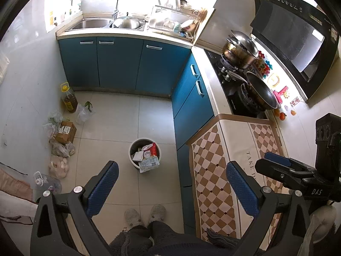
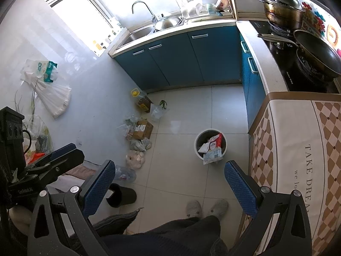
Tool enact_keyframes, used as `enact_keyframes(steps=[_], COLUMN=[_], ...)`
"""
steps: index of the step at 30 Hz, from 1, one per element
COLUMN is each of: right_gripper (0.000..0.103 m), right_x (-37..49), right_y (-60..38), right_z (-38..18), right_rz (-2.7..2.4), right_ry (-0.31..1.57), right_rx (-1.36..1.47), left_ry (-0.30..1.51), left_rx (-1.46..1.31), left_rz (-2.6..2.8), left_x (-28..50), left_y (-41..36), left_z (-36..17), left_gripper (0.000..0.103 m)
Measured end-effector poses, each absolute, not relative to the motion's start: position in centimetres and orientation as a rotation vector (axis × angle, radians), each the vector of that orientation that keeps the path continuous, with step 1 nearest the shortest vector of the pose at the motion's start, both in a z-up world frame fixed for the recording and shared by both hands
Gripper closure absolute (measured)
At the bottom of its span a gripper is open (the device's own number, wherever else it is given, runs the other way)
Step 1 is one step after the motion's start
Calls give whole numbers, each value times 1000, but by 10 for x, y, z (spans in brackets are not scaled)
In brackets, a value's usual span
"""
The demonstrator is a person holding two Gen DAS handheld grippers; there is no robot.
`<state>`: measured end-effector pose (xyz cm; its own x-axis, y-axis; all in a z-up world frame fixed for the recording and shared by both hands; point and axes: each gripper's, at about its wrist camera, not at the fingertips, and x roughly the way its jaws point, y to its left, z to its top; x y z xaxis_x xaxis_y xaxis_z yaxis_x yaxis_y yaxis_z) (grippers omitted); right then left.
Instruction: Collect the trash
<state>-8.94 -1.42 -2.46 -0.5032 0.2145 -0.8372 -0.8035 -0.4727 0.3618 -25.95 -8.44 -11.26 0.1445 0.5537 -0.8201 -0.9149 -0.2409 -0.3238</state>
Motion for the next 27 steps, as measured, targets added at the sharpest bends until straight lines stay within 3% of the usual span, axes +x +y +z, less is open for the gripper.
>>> enact_keyframes(steps=[27], right_gripper=[0], right_x=[-93], right_y=[-14], right_z=[-24], right_rz=[2025], right_ry=[1032], right_rx=[-983], left_ry=[434], left_rx=[-1115], left_rz=[1465], left_x=[-257], left_y=[-85], left_z=[-111], left_gripper=[0])
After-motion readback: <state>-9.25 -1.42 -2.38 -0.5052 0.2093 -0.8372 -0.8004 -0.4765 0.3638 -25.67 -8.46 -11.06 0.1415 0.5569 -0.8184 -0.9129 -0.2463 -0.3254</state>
